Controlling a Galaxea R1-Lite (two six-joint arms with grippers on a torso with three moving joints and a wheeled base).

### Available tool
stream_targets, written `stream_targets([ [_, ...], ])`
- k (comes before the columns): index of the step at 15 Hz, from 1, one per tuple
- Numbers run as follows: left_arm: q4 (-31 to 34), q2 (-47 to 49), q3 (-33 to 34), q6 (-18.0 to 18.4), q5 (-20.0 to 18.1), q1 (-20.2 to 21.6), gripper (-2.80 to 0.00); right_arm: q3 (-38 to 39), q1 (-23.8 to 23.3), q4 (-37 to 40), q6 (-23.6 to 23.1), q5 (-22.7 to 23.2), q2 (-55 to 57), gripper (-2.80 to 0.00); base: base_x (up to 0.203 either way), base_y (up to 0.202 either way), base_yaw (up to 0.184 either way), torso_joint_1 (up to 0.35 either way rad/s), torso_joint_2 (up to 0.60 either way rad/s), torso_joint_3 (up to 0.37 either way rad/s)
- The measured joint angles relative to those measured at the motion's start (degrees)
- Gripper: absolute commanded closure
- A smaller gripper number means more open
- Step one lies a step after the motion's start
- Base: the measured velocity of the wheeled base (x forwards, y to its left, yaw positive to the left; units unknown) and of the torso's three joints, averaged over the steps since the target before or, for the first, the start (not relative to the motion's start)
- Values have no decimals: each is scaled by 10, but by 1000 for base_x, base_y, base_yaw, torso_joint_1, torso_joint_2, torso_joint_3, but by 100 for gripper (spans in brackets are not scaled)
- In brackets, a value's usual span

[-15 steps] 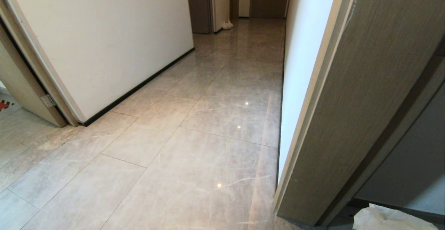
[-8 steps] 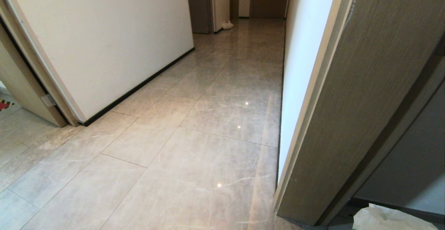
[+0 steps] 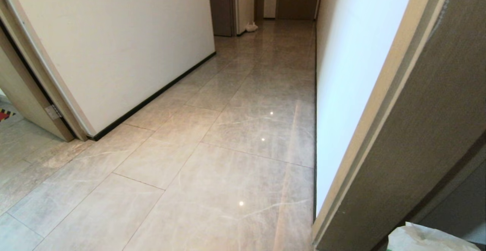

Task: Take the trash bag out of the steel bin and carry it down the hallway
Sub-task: Put the trash bag at the door

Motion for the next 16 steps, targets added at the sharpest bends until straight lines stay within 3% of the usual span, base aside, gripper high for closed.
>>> stream_targets([
  [4,0,0,0,1,0,0,0,0,0,0,1,0,0,0,120,133,5,3,2,1],
  [16,0,0,0,1,0,0,0,-1,0,1,-4,3,0,0,0,0,0,0,0,0],
])
